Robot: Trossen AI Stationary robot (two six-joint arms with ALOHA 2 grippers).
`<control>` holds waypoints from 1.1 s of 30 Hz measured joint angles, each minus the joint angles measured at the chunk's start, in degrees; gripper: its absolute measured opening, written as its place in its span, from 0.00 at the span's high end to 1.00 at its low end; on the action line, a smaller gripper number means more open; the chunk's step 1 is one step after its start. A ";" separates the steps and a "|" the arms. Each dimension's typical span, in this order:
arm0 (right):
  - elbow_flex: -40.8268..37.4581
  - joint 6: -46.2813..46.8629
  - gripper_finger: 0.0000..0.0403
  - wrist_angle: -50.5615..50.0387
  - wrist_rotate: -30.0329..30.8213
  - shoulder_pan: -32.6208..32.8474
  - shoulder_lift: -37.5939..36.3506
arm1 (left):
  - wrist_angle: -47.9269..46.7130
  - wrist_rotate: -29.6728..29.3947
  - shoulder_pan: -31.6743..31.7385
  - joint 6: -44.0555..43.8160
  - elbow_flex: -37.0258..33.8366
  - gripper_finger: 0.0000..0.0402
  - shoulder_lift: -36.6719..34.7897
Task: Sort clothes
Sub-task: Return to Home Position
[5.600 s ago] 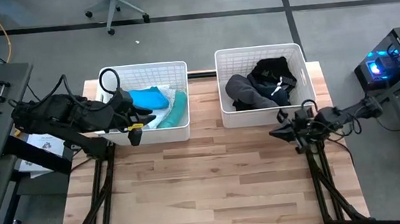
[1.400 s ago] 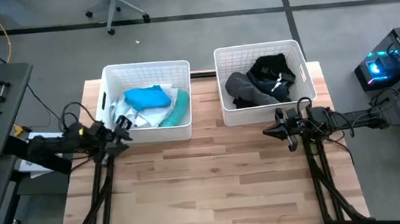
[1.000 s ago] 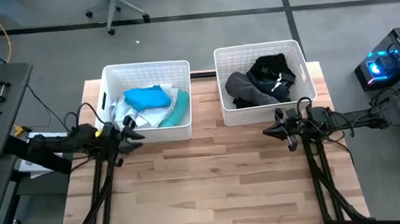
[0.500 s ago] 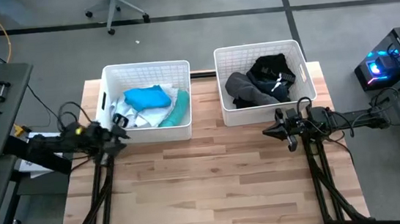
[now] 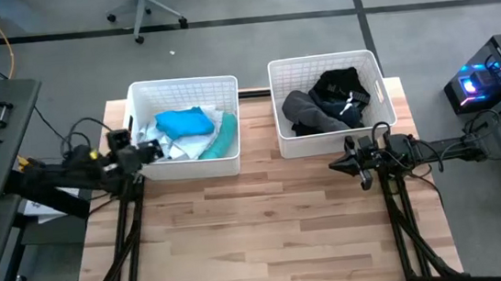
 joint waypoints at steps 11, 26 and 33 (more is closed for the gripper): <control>0.00 0.00 1.00 0.00 0.01 0.01 0.00 | -15.81 -7.94 -3.93 -10.13 0.10 0.74 3.03; 0.00 0.00 1.00 -0.01 0.01 0.00 0.00 | -16.12 -4.14 -3.45 15.60 -8.60 0.74 -6.72; 0.00 0.00 1.00 -0.02 0.00 0.01 -0.02 | -16.73 1.51 -1.68 29.63 -12.92 0.74 -11.43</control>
